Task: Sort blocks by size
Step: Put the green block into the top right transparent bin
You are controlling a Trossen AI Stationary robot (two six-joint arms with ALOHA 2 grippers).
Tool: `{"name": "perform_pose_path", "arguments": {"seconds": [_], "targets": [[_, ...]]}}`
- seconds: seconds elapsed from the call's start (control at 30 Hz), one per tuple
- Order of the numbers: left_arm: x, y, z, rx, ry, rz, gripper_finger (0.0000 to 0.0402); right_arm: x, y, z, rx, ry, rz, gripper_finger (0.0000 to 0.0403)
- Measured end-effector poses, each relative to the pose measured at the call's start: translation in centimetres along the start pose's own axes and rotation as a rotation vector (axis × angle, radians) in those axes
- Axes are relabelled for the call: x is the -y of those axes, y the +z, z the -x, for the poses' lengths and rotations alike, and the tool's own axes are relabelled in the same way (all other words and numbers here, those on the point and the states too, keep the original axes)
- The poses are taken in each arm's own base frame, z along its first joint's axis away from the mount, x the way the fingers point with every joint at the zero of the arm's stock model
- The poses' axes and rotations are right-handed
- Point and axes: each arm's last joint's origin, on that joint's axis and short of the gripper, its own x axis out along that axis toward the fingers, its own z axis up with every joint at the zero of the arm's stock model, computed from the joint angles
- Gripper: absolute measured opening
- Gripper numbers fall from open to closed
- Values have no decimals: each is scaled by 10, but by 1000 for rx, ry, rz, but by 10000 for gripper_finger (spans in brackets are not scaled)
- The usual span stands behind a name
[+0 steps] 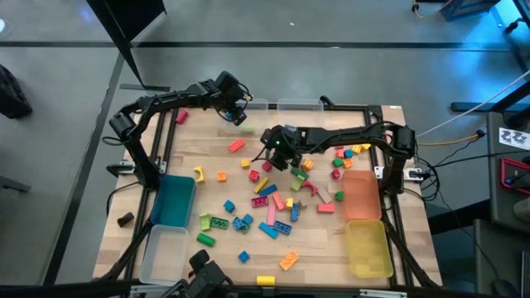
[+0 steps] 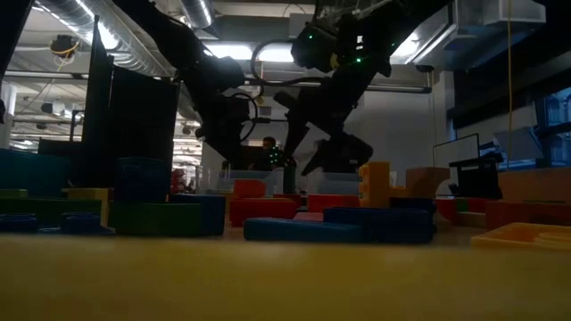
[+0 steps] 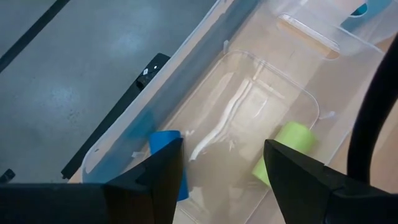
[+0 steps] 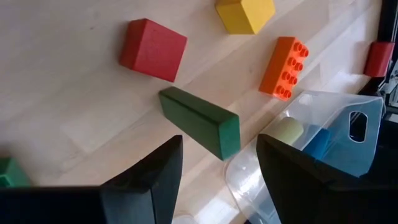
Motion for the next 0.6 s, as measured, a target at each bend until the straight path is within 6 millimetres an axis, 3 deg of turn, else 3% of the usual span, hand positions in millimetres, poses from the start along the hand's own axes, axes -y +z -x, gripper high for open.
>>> {"name": "perform_pose_path", "arguments": {"seconds": [0.4,0.6], "targets": [[2,0,0,1,-2,3,205,-2,-4,-16,17,4,-16,201],[3,0,0,2,-5,-1,205,-6,-4,-18,10,39,-33,147]]}}
